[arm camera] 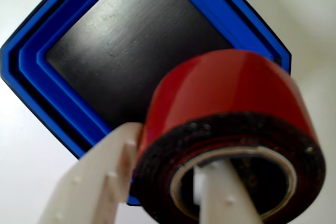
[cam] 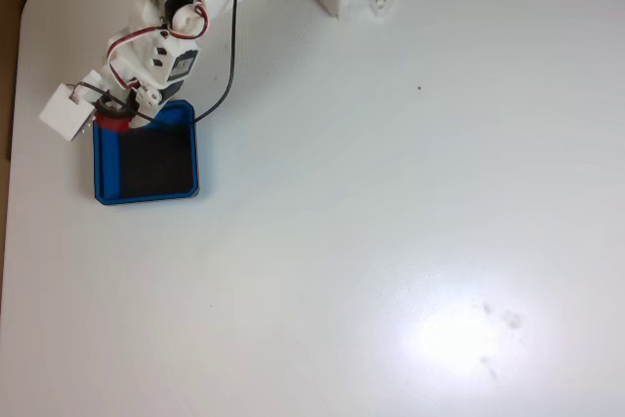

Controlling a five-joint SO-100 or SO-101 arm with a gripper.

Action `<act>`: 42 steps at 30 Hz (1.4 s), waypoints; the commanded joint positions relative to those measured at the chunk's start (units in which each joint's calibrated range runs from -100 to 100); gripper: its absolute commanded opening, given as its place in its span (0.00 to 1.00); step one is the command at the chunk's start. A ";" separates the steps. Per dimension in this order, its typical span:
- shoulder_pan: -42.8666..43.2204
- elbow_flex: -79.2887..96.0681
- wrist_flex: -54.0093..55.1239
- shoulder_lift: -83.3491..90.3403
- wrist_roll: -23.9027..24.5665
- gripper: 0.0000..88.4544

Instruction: Pick the red roll and drop it in the blue box

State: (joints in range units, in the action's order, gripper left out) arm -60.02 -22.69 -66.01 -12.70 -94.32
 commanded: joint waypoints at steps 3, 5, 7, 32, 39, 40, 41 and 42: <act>0.47 -1.66 0.99 -4.52 -0.33 0.01; 1.54 -1.66 0.99 -6.03 -0.33 0.01; 2.03 -1.66 0.99 -6.61 -0.33 0.01; 2.33 -1.66 1.08 -7.03 0.37 0.09; 2.03 -1.30 0.99 -6.28 -0.07 0.10; 1.93 -1.21 0.99 -5.53 -0.24 0.10; 1.84 -1.03 0.99 -4.02 -0.33 0.10; 1.74 -0.76 0.83 -2.01 -0.33 0.10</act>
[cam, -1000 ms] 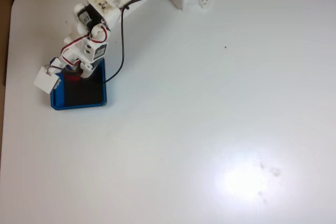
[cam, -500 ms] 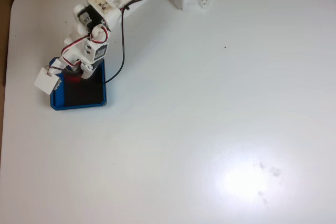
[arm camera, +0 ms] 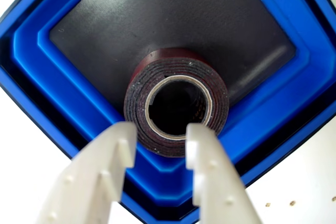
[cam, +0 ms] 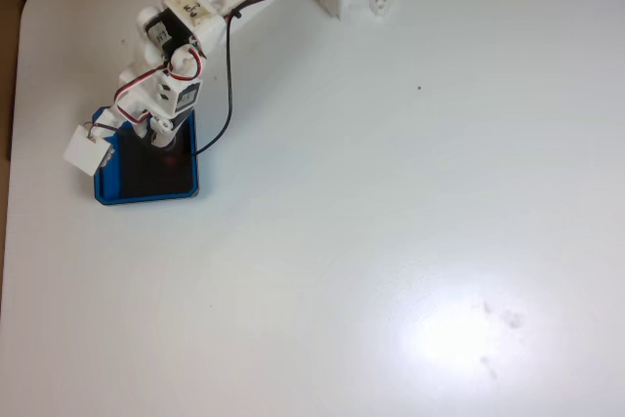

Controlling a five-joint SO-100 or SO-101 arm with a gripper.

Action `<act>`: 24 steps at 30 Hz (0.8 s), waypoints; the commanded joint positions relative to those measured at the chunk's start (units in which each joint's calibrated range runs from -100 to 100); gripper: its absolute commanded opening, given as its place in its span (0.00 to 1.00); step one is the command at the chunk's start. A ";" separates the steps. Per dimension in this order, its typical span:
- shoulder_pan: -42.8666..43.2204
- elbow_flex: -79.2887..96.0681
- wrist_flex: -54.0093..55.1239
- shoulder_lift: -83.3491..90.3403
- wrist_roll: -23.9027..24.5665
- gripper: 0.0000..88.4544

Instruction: Pick the red roll and drop it in the blue box

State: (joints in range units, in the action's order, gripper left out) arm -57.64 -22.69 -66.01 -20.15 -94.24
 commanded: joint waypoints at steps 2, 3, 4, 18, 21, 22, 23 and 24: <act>-0.73 1.49 0.91 10.62 -0.42 0.10; -0.73 3.55 0.99 13.71 -0.42 0.10; -0.73 6.43 0.99 17.31 -0.42 0.10; 5.13 57.64 14.11 63.21 -0.33 0.11; 7.08 70.04 20.30 71.66 -0.42 0.11; 7.96 74.35 22.12 74.67 -0.42 0.11; 8.74 78.58 23.85 77.51 -0.42 0.11; 9.82 82.44 25.33 80.44 -0.42 0.11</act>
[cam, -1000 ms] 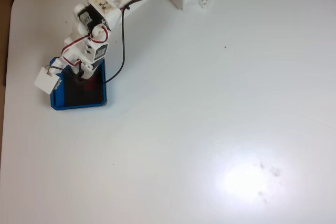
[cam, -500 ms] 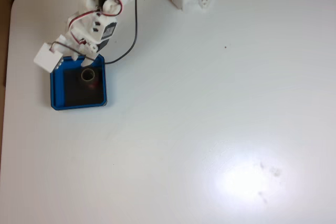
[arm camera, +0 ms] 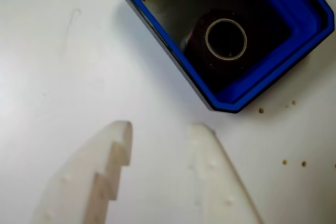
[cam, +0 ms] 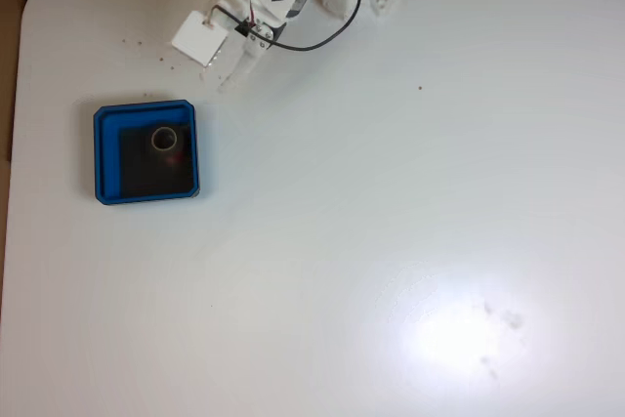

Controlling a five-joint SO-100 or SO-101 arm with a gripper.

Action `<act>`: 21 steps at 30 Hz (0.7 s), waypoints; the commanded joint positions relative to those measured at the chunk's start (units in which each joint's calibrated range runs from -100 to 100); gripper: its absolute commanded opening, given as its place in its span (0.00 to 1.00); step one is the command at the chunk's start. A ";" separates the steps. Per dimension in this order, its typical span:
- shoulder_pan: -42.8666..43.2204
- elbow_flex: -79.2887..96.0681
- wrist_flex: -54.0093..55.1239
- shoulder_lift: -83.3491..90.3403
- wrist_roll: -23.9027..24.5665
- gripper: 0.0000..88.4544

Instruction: Pick the red roll and drop it in the blue box

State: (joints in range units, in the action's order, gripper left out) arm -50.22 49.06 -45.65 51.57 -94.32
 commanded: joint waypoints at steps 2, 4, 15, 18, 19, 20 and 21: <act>4.25 18.15 7.36 14.74 -0.33 0.11; 6.11 24.35 8.85 20.09 -0.42 0.11; 22.52 41.42 9.43 40.07 -0.42 0.11; 26.63 44.38 9.43 44.67 -0.42 0.11; 27.80 45.37 9.43 46.01 -0.42 0.11; 28.97 46.09 9.51 46.76 -0.42 0.11; 30.24 46.72 9.51 47.10 -0.42 0.11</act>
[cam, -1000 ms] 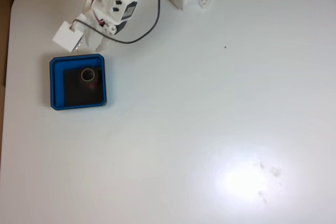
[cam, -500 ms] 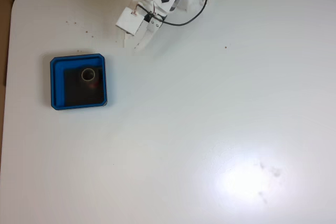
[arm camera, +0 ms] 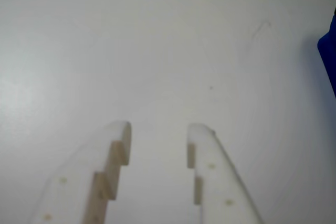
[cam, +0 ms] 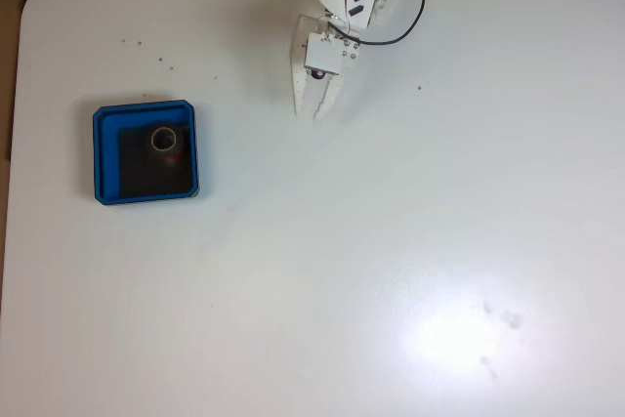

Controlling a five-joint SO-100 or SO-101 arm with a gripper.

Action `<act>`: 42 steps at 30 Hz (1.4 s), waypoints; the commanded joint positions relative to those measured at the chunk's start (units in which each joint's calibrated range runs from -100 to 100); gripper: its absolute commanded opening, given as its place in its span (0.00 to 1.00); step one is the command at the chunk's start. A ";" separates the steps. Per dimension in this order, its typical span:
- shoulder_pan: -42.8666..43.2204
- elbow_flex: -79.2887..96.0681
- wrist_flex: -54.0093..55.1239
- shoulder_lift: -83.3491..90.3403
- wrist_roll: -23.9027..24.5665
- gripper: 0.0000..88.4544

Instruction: Pick the red roll and drop it in the blue box

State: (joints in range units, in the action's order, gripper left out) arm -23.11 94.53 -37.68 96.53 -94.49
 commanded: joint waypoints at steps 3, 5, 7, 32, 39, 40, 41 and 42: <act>7.82 2.06 1.55 2.13 -0.17 0.11; 11.33 2.33 1.55 2.22 -0.17 0.11; 14.95 2.51 1.55 2.22 -0.17 0.11; 25.79 4.12 0.89 2.22 0.27 0.00; 25.79 4.12 0.89 2.13 0.01 0.01; 25.79 4.12 0.89 2.13 0.01 0.01; 25.79 4.12 0.89 2.13 0.01 0.01; 25.79 4.12 0.89 2.13 0.01 0.01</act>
State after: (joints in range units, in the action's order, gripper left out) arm 2.62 98.65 -37.52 98.31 -94.32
